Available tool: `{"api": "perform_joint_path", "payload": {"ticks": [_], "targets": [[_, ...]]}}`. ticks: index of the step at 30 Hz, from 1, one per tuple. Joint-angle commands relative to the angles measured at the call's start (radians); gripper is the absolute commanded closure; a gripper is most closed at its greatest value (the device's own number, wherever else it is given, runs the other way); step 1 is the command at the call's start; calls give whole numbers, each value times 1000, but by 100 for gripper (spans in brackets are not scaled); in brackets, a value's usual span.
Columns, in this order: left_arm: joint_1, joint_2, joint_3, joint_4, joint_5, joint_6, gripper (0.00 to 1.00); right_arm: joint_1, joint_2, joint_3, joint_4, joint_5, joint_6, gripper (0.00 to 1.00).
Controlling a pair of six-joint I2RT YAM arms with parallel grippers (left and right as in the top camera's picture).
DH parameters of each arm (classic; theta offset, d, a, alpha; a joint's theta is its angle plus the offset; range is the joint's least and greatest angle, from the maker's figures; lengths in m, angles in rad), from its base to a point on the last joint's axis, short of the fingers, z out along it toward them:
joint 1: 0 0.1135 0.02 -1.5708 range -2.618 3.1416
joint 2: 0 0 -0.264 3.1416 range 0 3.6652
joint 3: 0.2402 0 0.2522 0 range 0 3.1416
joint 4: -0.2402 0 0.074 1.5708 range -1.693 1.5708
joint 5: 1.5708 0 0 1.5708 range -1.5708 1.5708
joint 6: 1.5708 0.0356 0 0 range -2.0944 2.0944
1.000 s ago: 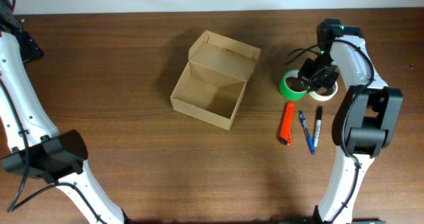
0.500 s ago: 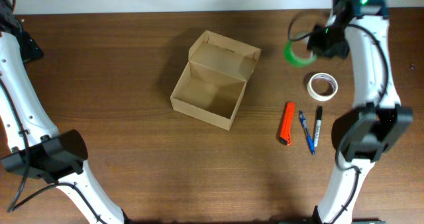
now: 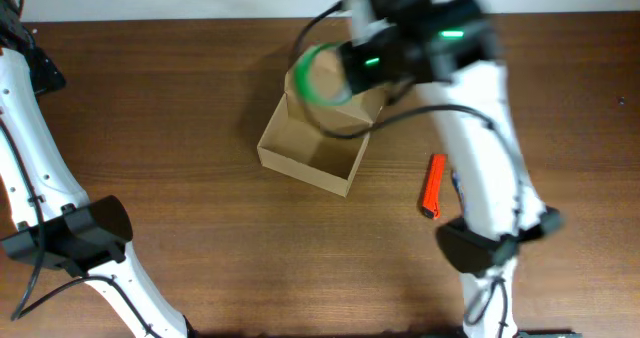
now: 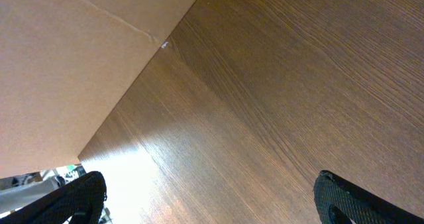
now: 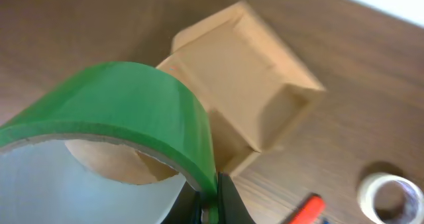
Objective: Pack container
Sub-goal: 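Carry the green tape into the box and release it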
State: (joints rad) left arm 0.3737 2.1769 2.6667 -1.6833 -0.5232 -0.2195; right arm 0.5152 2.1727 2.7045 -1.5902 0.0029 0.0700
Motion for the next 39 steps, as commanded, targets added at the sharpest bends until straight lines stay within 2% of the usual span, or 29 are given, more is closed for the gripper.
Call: {"api": "perform_joint_path", "payload": {"ticks": [1,14,21,27,32,36,39], "targets": [[2,-4,6,-1,3,12,0,44,100,-44,23,58,-14,96],[2,-4,6,-1,4,12,0,53,371,-51,50,3,-6,96],[2,-4,6,-1,4,12,0,51,419,-59,72,1,-6,96],[2,-4,6,-1,4,12,0,38,426,-143,149,18,-7,96],[2,-4,6,-1,4,12,0,19,426,-177,142,21,-13,86],[2,-4,6,-1,4,12,0,13,404,-142,82,21,-41,70],[2,-4,6,-1,4,12,0,13,349,-129,64,29,-67,63]]}}
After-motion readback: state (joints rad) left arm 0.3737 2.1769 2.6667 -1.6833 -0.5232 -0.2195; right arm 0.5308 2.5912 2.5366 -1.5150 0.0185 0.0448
